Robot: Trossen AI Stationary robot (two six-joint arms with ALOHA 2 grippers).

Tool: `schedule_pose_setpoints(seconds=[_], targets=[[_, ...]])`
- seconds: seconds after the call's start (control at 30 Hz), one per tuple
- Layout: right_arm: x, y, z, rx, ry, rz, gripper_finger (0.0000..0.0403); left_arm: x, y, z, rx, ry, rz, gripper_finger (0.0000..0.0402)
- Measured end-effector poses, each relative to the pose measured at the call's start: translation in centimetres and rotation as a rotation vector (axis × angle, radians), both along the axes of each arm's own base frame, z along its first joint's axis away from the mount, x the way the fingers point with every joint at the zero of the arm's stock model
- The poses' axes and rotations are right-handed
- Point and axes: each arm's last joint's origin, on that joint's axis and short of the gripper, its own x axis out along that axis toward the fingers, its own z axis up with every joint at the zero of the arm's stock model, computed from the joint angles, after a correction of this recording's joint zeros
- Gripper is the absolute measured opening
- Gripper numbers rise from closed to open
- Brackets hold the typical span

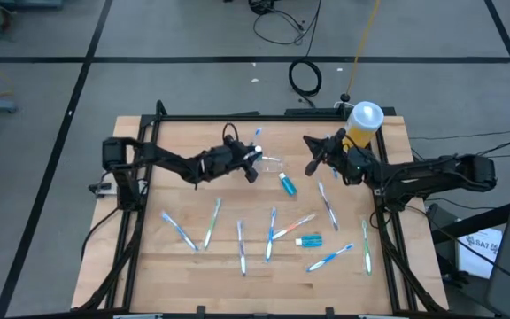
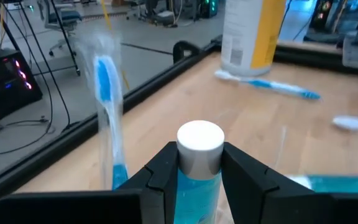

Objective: Pick & Place toothbrushing station
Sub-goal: Put the mouthwash into the transparent organizer, then put the blue toothbrush into the transparent organizer

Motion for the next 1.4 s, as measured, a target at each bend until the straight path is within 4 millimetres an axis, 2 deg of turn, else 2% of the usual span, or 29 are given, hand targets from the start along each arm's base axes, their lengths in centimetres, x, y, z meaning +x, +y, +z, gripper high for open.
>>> schedule_pose_setpoints(seconds=[0.27,0.6,0.9,1.03,1.17,1.4], targets=[[0.2,-0.6,-0.6,0.014,0.022,-0.026,0.0002,0.0,0.0,-0.9,0.001,0.061,-0.008,0.0104],[0.2,-0.6,-0.6,0.015,0.024,-0.026,0.0002,0.0,-0.1,-1.1,0.01,0.096,-0.058,0.0149],[0.2,-0.6,-0.6,0.015,0.024,-0.025,0.0002,-0.1,-0.1,-0.9,0.016,0.095,-0.06,0.0154],[0.2,-0.6,-0.6,0.015,0.024,-0.025,0.0002,-0.2,-0.1,0.4,0.031,0.064,-0.059,0.0154],[0.2,-0.6,-0.6,0.015,0.025,-0.019,0.0002,-0.8,-0.2,2.6,0.044,0.03,-0.05,0.0154],[0.4,-0.3,-0.5,0.016,0.008,0.137,0.0004,-3.4,-1.3,7.3,0.031,0.06,-0.081,0.0154]])
